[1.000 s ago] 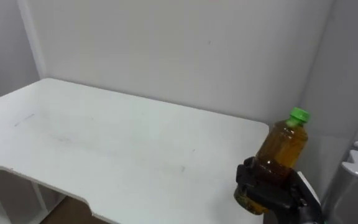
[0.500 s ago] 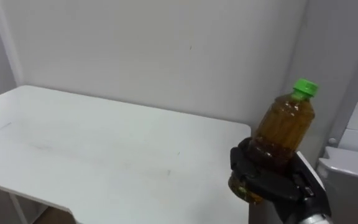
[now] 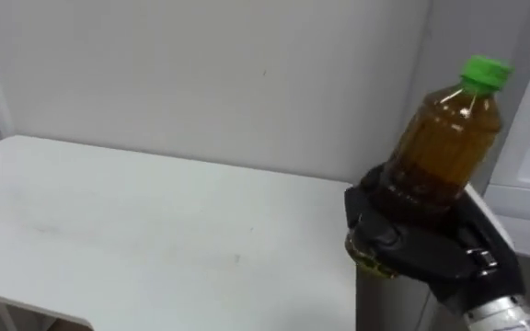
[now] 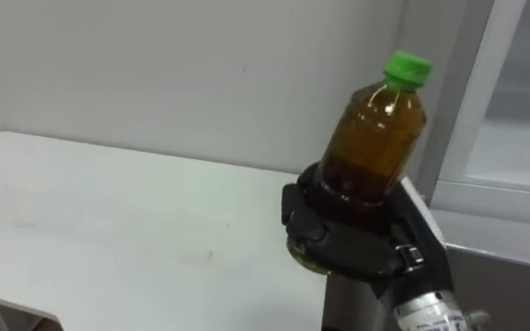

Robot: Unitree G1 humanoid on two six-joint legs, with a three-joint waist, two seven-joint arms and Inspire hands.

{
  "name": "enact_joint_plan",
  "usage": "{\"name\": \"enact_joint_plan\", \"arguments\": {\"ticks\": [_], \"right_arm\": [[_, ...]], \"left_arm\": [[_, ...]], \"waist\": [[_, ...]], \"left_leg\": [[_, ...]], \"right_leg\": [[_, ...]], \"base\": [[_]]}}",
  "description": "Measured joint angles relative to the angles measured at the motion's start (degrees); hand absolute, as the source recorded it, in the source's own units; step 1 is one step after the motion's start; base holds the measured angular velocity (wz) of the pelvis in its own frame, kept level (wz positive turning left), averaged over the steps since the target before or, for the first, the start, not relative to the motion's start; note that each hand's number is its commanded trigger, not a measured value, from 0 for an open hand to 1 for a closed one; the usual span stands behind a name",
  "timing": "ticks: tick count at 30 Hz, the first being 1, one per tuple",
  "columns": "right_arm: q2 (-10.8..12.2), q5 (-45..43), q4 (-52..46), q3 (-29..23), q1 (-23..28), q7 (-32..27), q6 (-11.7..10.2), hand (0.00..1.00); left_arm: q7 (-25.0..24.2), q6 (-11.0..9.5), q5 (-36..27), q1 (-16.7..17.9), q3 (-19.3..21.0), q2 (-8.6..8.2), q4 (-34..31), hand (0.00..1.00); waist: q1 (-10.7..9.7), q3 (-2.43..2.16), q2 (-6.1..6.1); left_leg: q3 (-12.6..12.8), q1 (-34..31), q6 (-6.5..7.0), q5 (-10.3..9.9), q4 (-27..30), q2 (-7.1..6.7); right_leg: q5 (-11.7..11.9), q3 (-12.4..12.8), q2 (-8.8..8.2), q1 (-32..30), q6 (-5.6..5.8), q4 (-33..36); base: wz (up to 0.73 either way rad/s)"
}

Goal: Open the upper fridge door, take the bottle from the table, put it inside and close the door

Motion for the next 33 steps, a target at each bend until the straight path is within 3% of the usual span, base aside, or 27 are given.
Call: {"name": "enact_joint_plan", "arguments": {"ticks": [3,6,12,20,28,33], "right_arm": [[-0.01,-1.23,-0.49,-6.77,1.30,-3.03,-0.29,1.00],[0.00,-1.65,-0.51,-10.62,3.48,-6.15,-0.37,1.00],[-0.03,-1.44,-0.51,-15.00,5.72,-10.24,-0.38,1.00],[-0.06,-1.62,-0.72,-15.94,5.71,-13.76,-0.52,1.00],[-0.09,-1.65,-0.75,-15.94,5.71,-14.30,-0.58,1.00],[-0.09,-1.94,-0.75,-15.94,5.72,-14.33,-0.58,1.00]], "left_arm": [[0.06,-0.68,-0.30,0.57,0.25,-0.01,-0.01,0.00],[0.07,-2.01,-0.40,1.06,0.30,0.05,0.35,0.00],[0.07,-3.72,-0.72,1.18,0.50,0.06,2.49,0.00],[0.06,-4.39,-0.73,2.25,1.91,0.10,3.36,0.00],[0.06,-4.39,-0.77,2.24,1.94,0.10,3.40,0.00],[0.06,-4.39,-0.78,2.01,2.07,0.23,3.39,0.00]], "waist": [[-1.96,-0.20,-0.21],[-2.67,-0.31,-0.08],[-4.78,-0.20,-0.50],[-5.35,0.00,-1.89],[-5.35,-0.10,-1.69],[-5.39,0.08,-1.91]], "left_leg": [[1.10,0.43,-0.01,0.00,-0.39,0.14],[3.16,0.91,-0.16,-0.09,-0.88,0.63],[5.01,0.90,-0.19,-0.10,-0.95,0.66],[5.49,0.88,-0.19,-0.10,-0.97,0.71],[5.90,0.91,-0.20,-0.10,-1.54,0.77],[6.06,0.99,-0.20,-0.10,-1.54,0.77]], "right_leg": [[0.13,1.03,0.20,-0.16,-0.08,0.15],[0.39,2.88,0.83,-1.06,-0.46,0.44],[0.40,4.94,0.98,-2.72,-0.50,1.60],[0.54,5.95,1.37,-2.93,-0.52,0.98],[0.54,6.39,1.54,-3.43,-0.52,0.99],[0.54,6.56,1.56,-3.62,-0.52,0.99]], "base": [[-0.20],[-0.37],[-0.18],[-0.05],[-0.02],[-0.02]]}}
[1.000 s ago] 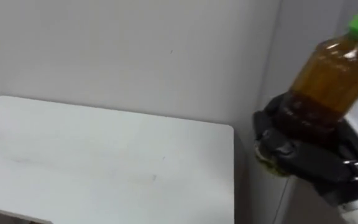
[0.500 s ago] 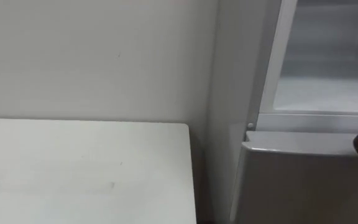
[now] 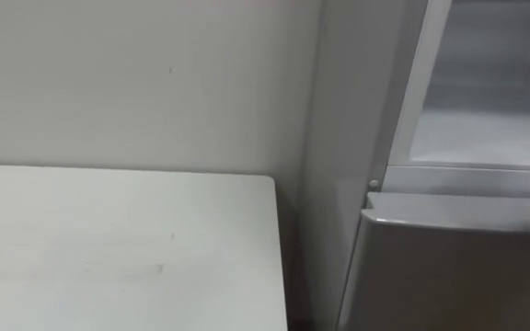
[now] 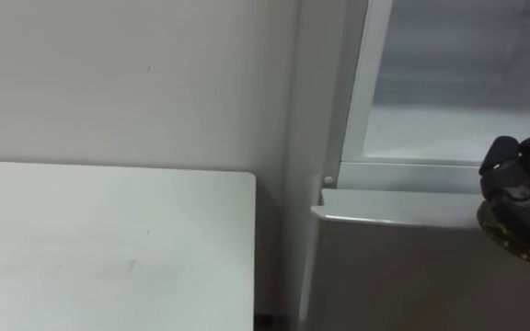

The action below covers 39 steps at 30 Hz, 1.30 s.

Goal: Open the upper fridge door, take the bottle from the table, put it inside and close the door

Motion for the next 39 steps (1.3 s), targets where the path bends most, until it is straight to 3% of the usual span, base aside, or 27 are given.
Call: {"name": "enact_joint_plan", "arguments": {"ticks": [8,14,21,26,34,37,39], "right_arm": [[0.00,-0.03,0.05,0.05,0.00,0.04,0.00,1.00],[0.00,0.13,1.46,0.06,-0.11,-0.08,0.06,1.00],[-1.64,0.32,9.31,0.05,-5.59,-3.40,0.93,1.00],[-1.73,0.32,9.41,0.37,-7.57,-4.20,0.95,1.00],[-1.79,0.28,14.07,0.80,-10.57,-4.64,0.95,1.00],[-3.03,1.27,17.82,0.89,-13.39,-4.66,1.09,1.00],[-5.37,1.21,20.70,1.20,-16.18,-5.50,2.58,1.00]], "left_arm": [[-0.03,0.07,0.10,-0.20,-0.01,0.20,0.97,0.00],[0.00,1.60,-0.05,-1.31,0.02,0.21,0.82,0.00],[0.00,1.59,0.00,-2.28,0.01,1.07,1.49,0.00],[-0.23,1.60,0.00,-2.29,-0.11,1.12,3.05,0.00],[-0.41,2.19,0.77,-2.41,0.19,1.30,2.95,0.00],[-0.41,2.84,0.77,-2.74,0.74,1.29,2.62,0.00],[-0.41,2.96,0.78,-3.12,1.58,1.35,1.86,0.00]], "waist": [[0.13,0.25,-0.24],[1.01,0.40,-0.49],[1.63,0.82,-1.25],[1.82,0.94,-1.12],[3.91,0.97,-0.72],[4.26,0.66,-0.33],[4.45,0.63,-0.34]], "left_leg": [[0.05,-0.35,-0.11,-0.11,-0.15,0.07],[0.40,-0.15,-0.17,-0.15,-0.17,0.23],[0.43,-0.01,-0.17,-0.15,-0.18,0.23],[0.10,0.33,-0.17,-0.15,-0.17,0.28],[0.14,0.90,-0.40,-0.44,-0.06,0.77],[0.01,0.87,-0.43,-0.44,-0.04,0.82],[-0.10,0.80,-0.43,-0.43,-0.01,0.78]], "right_leg": [[0.00,0.03,0.05,-0.33,0.00,0.24],[0.02,0.33,0.25,-0.20,-0.03,0.08],[0.03,0.31,0.28,0.00,-0.05,-0.02],[0.04,-0.10,0.35,0.96,-0.03,-0.74],[0.10,-0.27,0.77,1.72,-0.12,-1.10],[0.11,-0.41,0.78,1.72,-0.13,-1.00],[0.10,-0.48,0.74,1.65,-0.13,-0.83]], "base": [[0.00],[-0.01],[0.00],[0.03],[0.00],[0.01],[0.00]]}}
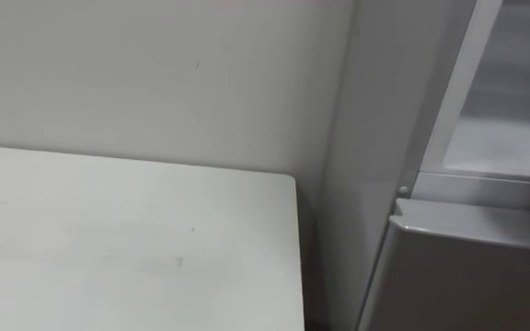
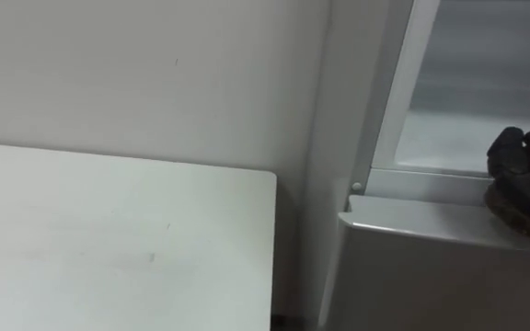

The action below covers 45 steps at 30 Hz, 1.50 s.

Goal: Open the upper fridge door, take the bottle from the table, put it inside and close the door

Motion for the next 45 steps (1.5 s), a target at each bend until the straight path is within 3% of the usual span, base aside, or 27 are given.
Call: {"name": "enact_joint_plan", "arguments": {"ticks": [5,9,14,19,21,26,30,34,38,41,45], "right_arm": [[-4.51,0.05,4.32,0.04,-5.22,-0.29,0.52,1.00],[-6.20,0.25,8.37,0.10,-7.39,-0.02,1.08,1.00],[-6.35,2.25,11.06,1.42,-9.85,0.89,1.86,1.00],[-6.54,3.01,15.62,2.98,-14.92,1.24,4.61,1.00],[-9.09,3.07,18.37,4.03,-17.36,1.27,5.44,1.00],[-13.00,3.40,27.12,6.34,-22.01,2.25,5.44,1.00],[-13.30,4.95,31.80,6.70,-22.28,4.15,6.14,1.00],[-14.63,6.38,33.06,8.68,-22.32,4.33,6.26,1.00],[-15.70,5.15,33.65,9.01,-22.35,4.35,6.20,1.00],[-15.91,4.89,33.73,9.01,-22.34,4.32,6.20,1.00],[-16.06,4.01,33.79,9.07,-22.34,3.96,5.83,1.00]], "left_arm": [[0.00,0.19,0.02,0.40,1.61,0.10,-2.01,0.00],[0.00,1.21,0.00,0.78,1.67,0.18,-3.22,0.00],[-0.01,2.43,-0.30,0.69,1.60,0.16,-3.25,0.00],[0.00,3.92,-0.18,1.01,1.79,0.24,-3.29,0.00],[0.00,4.16,-0.05,1.20,2.05,0.22,-4.62,0.00],[0.00,4.21,-0.39,1.18,2.92,0.22,-5.72,0.00],[0.04,4.67,-1.02,1.69,2.94,0.49,-5.67,0.00],[0.13,4.90,-3.34,2.69,2.95,1.18,-5.41,0.00],[0.03,4.90,-3.31,4.65,2.97,1.41,-5.42,0.00],[0.01,4.91,-3.30,6.53,3.15,1.71,-5.39,0.00],[0.01,4.90,-3.30,7.60,3.19,1.73,-5.40,0.00]], "waist": [[0.22,-0.03,-1.36],[0.45,-0.72,-3.04],[0.19,-0.58,-3.03],[0.26,-0.42,-2.65],[0.58,-0.42,-2.91],[1.95,-0.47,-3.90],[3.36,-0.49,-4.96],[4.43,-0.41,-4.77],[4.87,0.00,-3.67],[4.93,-0.57,-2.71],[5.83,-0.66,-1.50]], "left_leg": [[-0.01,-0.03,0.00,0.01,0.14,0.00],[-0.87,-0.06,0.00,0.01,0.46,-0.01],[-1.39,-0.28,0.00,0.01,1.14,0.04],[-1.69,-1.67,-0.01,0.00,1.23,-0.15],[-2.41,-2.61,-0.10,0.08,1.72,-0.19],[-3.18,-2.77,-0.23,0.19,2.19,0.00],[-4.13,-2.81,-0.24,0.17,2.45,0.06],[-4.29,-2.78,-0.25,0.16,2.57,0.15],[-5.04,-2.70,-0.30,0.11,2.38,0.05],[-5.68,-2.66,-0.34,0.11,2.10,0.04],[-6.27,-2.03,-0.44,0.18,1.70,0.01]], "right_leg": [[-0.02,-0.04,0.00,0.03,0.00,-0.09],[-0.02,-0.55,-0.09,0.45,0.00,-0.26],[-0.02,-1.17,-0.25,0.56,0.00,-0.15],[-0.32,-1.67,-0.67,-1.07,-0.32,1.23],[-0.30,-1.99,-0.66,-1.68,-0.37,1.26],[-0.34,-2.88,-0.59,-1.17,-0.45,0.96],[-0.33,-4.00,-0.61,-0.21,-0.45,0.13],[-0.32,-4.38,-0.52,0.32,-0.46,-0.29],[-0.32,-5.15,-0.61,1.02,-0.46,-0.46],[-0.32,-5.85,-0.62,1.36,-0.46,-0.56],[-0.32,-6.44,-0.59,2.35,-0.46,-0.87]], "base": [[0.00],[0.04],[0.06],[0.02],[0.11],[0.09],[0.11],[0.06],[0.10],[0.11],[0.07]]}}
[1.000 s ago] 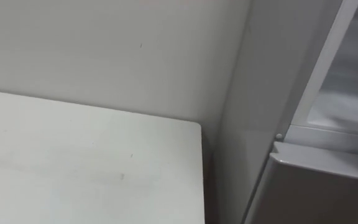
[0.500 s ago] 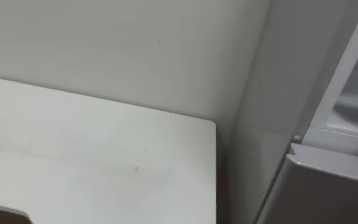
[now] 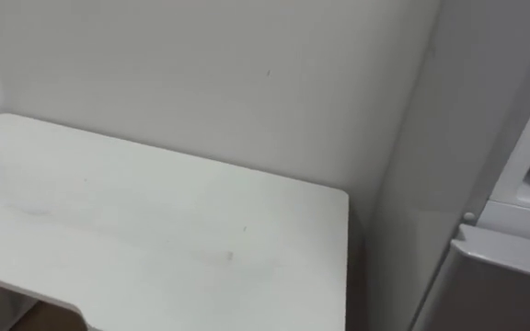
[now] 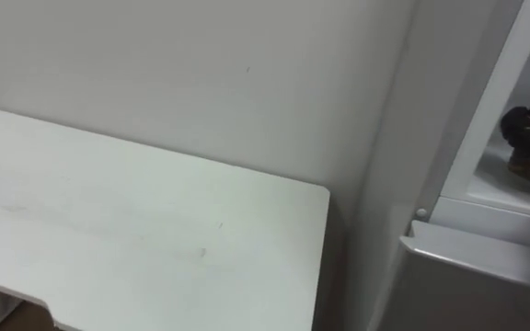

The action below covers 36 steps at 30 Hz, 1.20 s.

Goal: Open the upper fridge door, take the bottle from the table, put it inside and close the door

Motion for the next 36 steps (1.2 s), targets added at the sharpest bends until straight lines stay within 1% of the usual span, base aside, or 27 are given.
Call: {"name": "enact_joint_plan", "arguments": {"ticks": [1,2,3,7,9,10,11,12,13,14,17,21,25,26,29,30,36], "right_arm": [[-0.01,-0.04,0.17,0.10,0.00,-0.13,-0.16,1.00],[-0.04,-0.03,0.99,0.47,0.00,-0.21,-0.93,1.00],[-0.04,-0.15,1.69,0.58,0.01,-0.25,-1.16,1.00],[-0.07,-0.55,2.34,0.59,0.02,-0.33,-1.17,1.00],[-0.23,-0.76,2.33,0.98,0.02,-0.99,-1.24,1.00],[-0.43,-0.82,2.31,1.19,0.02,-0.99,-1.27,1.00],[-0.78,-1.09,2.32,1.79,0.02,-1.12,-1.27,1.00],[-0.79,-1.77,2.32,2.15,0.02,-1.52,-1.31,1.00],[-0.79,-2.25,2.32,2.21,0.02,-1.67,-1.33,0.36],[-0.79,-2.95,2.32,2.33,0.02,-2.02,-1.35,0.00],[-0.80,-4.12,2.70,3.42,0.02,-2.71,-2.44,0.00],[-0.83,-5.14,3.26,3.96,0.03,-2.70,-3.75,0.00],[-0.84,-5.25,3.42,3.97,0.03,-2.58,-4.47,0.00],[-0.84,-5.21,3.42,3.98,0.03,-2.56,-4.82,0.00],[-0.84,-5.24,3.44,3.92,0.03,-2.00,-5.17,0.00],[-0.84,-5.12,3.49,3.93,0.08,-1.85,-5.48,0.00],[-0.84,-3.85,3.57,3.83,0.25,-0.02,-5.59,0.00]], "left_arm": [[0.00,0.00,-0.01,0.00,0.00,0.03,-0.01,0.00],[0.03,-0.01,-0.01,0.01,0.00,0.14,-0.02,0.00],[0.06,-0.01,-0.01,-0.01,-0.01,0.25,-0.04,0.00],[0.11,0.00,-0.01,0.05,-0.02,0.29,-0.09,0.00],[0.14,0.00,-0.04,0.04,-0.04,0.54,-0.17,0.00],[0.15,0.00,-0.04,0.04,-0.06,0.56,-0.26,0.00],[0.13,0.03,-0.12,0.09,-0.35,0.65,-0.29,0.00],[0.10,0.04,-0.15,0.12,-0.39,0.69,-0.33,0.00],[0.09,0.05,-0.16,0.11,-0.39,0.71,-0.41,0.00],[0.06,0.06,-0.16,0.11,-0.43,0.74,-0.66,0.00],[0.06,0.54,-0.55,0.64,-0.89,0.95,-2.83,0.00],[0.24,1.02,-2.21,1.22,-2.67,1.98,-5.53,0.00],[0.36,1.05,-2.21,1.97,-2.70,2.28,-7.47,0.00],[0.37,1.06,-2.21,2.22,-2.71,2.28,-7.91,0.00],[0.38,1.07,-2.12,2.24,-2.67,2.28,-8.01,0.00],[0.38,1.07,-2.05,2.24,-2.66,2.28,-8.02,0.00],[0.39,1.08,-1.62,2.32,-2.41,2.25,-8.00,0.00]], "waist": [[0.00,0.03,0.01],[0.01,0.06,-0.05],[-0.07,0.10,-0.17],[0.03,0.10,-0.63],[-0.07,-0.07,-0.91],[-0.10,-0.08,-1.09],[-0.07,0.07,-0.91],[-0.06,-0.07,-1.09],[-0.06,0.10,-0.85],[-0.11,0.07,-0.89],[-0.02,0.12,-0.64],[0.20,0.17,-0.25],[0.41,0.17,0.19],[0.45,0.19,0.47],[0.46,0.06,1.06],[0.53,0.09,1.16],[0.51,0.00,0.72]], "left_leg": [[-0.15,-0.03,-0.04,0.03,-0.01,-0.01],[-0.51,-0.02,-0.11,0.08,0.02,0.00],[-0.93,-0.04,-0.14,0.09,0.13,0.00],[-1.29,-0.76,-0.16,0.10,0.52,-0.04],[-1.59,-1.86,-0.16,0.11,1.05,-0.06],[-1.68,-2.04,-0.16,0.11,1.20,-0.06],[-1.79,-2.20,-0.16,0.11,1.39,-0.06],[-1.93,-2.23,-0.16,0.11,1.36,-0.06],[-2.04,-2.28,-0.16,0.11,1.37,-0.06],[-2.32,-2.44,-0.17,0.11,1.40,-0.06],[-2.41,-2.63,-0.22,0.14,1.71,0.06],[-2.37,-2.62,-0.25,0.15,1.71,0.11],[-2.24,-2.22,-0.30,0.19,1.39,0.13],[-2.23,-1.96,-0.30,0.19,1.31,0.12],[-2.35,-1.57,-0.30,0.19,1.23,0.14],[-2.33,-1.39,-0.36,0.23,1.05,0.15],[-2.15,-0.84,-0.54,0.50,0.22,0.17]], "right_leg": [[0.00,-0.15,0.00,0.07,0.00,-0.05],[0.00,-0.49,0.02,0.37,0.00,-0.23],[0.00,-0.96,0.01,0.67,-0.01,-0.37],[-0.03,-1.29,0.00,0.46,-0.05,-0.50],[-0.02,-1.54,-0.04,-0.29,-0.06,-0.39],[-0.01,-1.63,-0.04,-0.37,-0.08,-0.40],[0.00,-1.73,-0.06,-0.37,-0.10,-0.43],[0.00,-1.84,-0.06,-0.36,-0.10,-0.44],[0.00,-1.94,-0.06,-0.36,-0.10,-0.46],[0.00,-2.20,-0.07,-0.34,-0.10,-0.49],[0.09,-2.31,0.04,-0.24,-0.24,-0.60],[0.19,-2.28,0.09,-0.23,-0.40,-0.58],[0.24,-2.24,0.10,-0.02,-0.46,-0.59],[0.24,-2.23,0.10,0.22,-0.46,-0.60],[0.36,-2.42,0.21,0.93,-0.46,-1.18],[0.41,-2.34,0.27,1.04,-0.49,-1.31],[0.42,-1.99,0.41,0.97,-0.50,-1.43]], "base": [[0.10],[0.17],[0.15],[0.06],[0.06],[0.04],[0.06],[0.06],[0.08],[0.08],[0.03],[0.00],[0.00],[0.00],[0.01],[0.00],[-0.02]]}}
